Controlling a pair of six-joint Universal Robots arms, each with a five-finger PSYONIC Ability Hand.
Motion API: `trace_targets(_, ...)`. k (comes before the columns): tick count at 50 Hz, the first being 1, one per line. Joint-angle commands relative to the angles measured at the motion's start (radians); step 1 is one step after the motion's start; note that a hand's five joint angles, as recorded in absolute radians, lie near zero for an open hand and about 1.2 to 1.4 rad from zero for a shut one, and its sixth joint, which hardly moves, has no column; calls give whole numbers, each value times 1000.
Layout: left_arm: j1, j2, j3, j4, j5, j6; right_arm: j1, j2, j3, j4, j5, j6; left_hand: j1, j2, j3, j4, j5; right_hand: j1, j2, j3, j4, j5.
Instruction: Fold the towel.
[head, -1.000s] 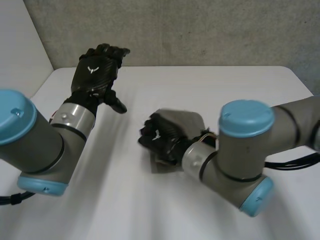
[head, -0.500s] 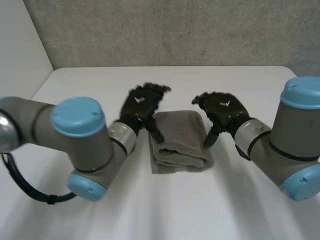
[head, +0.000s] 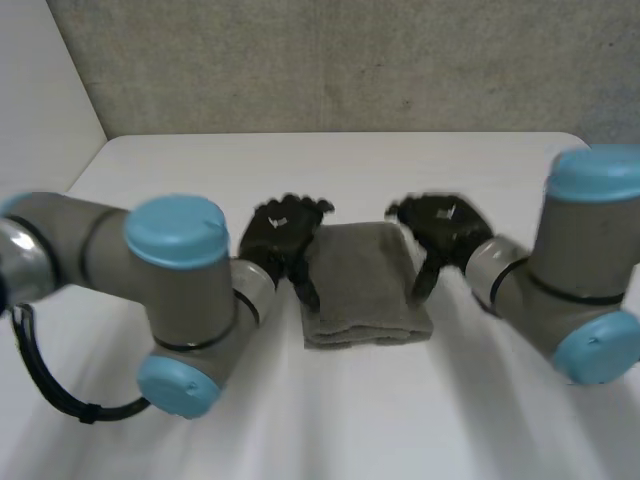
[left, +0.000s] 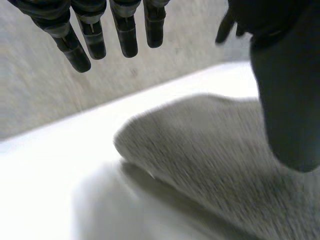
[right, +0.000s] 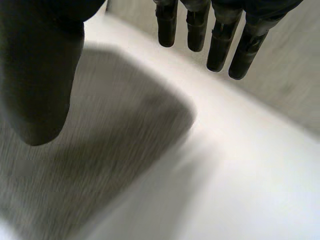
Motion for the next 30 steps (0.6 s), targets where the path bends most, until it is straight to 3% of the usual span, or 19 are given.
trace_targets(1,44,210,10,-105,2,-3,-6,-226,-57,18,72,70,-81,-79,-66,-86,-212,-42,-94,-91,-94,-66)
trace_targets(5,97,295,39,-197,-4,-7,-29,-292,-109,55,193,104,-81,-79,-66,-86,-212,-42,-94,-91,-94,-66)
trace_targets(9,172,362,102,-307,-27,-16,-49,-300,-121,80,235,102,-81,-79,-66,-86,-212,-42,-94,-91,-94,-66)
trace_targets(14,176,378,137,-364,-52,-15,-46,-300,-123,88,234,102,-81,-79,-66,-86,-212,-42,-94,-91,-94,-66)
trace_targets(30,178,398,143,-369,-64,-16,-32,-263,-108,83,229,113,-81,-79,-66,-86,-212,-42,-94,-91,-94,-66)
